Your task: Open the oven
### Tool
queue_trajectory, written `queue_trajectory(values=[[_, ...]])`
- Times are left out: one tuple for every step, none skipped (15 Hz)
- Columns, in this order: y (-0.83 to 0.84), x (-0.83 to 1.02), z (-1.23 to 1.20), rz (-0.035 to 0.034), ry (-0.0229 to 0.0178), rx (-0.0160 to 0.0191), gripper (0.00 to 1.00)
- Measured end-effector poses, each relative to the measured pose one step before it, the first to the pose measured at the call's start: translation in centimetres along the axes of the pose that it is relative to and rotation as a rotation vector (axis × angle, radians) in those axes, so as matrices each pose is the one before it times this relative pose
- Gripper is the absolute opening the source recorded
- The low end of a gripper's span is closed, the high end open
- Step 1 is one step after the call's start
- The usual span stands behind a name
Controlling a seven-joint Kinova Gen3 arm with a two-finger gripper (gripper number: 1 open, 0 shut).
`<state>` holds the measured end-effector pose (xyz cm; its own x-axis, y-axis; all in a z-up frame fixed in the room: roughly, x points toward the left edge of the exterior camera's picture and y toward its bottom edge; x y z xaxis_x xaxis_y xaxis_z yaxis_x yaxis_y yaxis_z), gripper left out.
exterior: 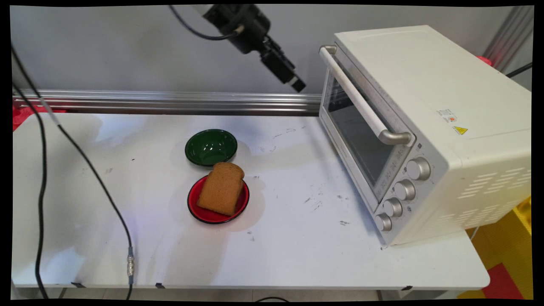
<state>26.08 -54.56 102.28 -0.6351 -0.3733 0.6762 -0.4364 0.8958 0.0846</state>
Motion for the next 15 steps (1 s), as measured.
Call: queue_trajectory(values=[[-0.093, 0.516, 0.367, 0.00317, 0.00034, 0.00191, 1.0], [-0.166, 0.938, 0.602, 0.00419, 0.00371, 0.00364, 1.0], [-0.119, 0.752, 0.49, 0.00224, 0.00349, 0.00277, 1.0], [-0.124, 0.827, 0.53, 0.00202, 0.00428, 0.00353, 1.0], [-0.117, 0.721, 0.447, 0.00168, 0.00461, 0.00324, 1.0], [-0.124, 0.852, 0.525, 0.00281, 0.00493, 0.00385, 1.0], [-0.062, 0.6, 0.397, 0.00263, 0.00286, 0.0022, 1.0], [-0.043, 0.364, 0.254, 0.00175, 0.00142, 0.00101, 1.0], [-0.044, 0.48, 0.345, 0.00326, 0.00123, 0.00101, 1.0], [-0.032, 0.357, 0.28, 0.0028, 0.00005, 0.00063, 1.0], [-0.04, 0.339, 0.251, 0.00287, 0.00063, 0.0009, 1.0], [-0.046, 0.362, 0.276, 0.00333, 0.00117, 0.0008, 1.0], [-0.037, 0.221, 0.173, 0.00165, 0.00078, 0.00041, 1.0], [-0.066, 0.407, 0.32, 0.00292, 0.00233, 0.00067, 0.0], [-0.038, 0.198, 0.197, 0.00093, 0.00041, -0.00047, 0.0]])
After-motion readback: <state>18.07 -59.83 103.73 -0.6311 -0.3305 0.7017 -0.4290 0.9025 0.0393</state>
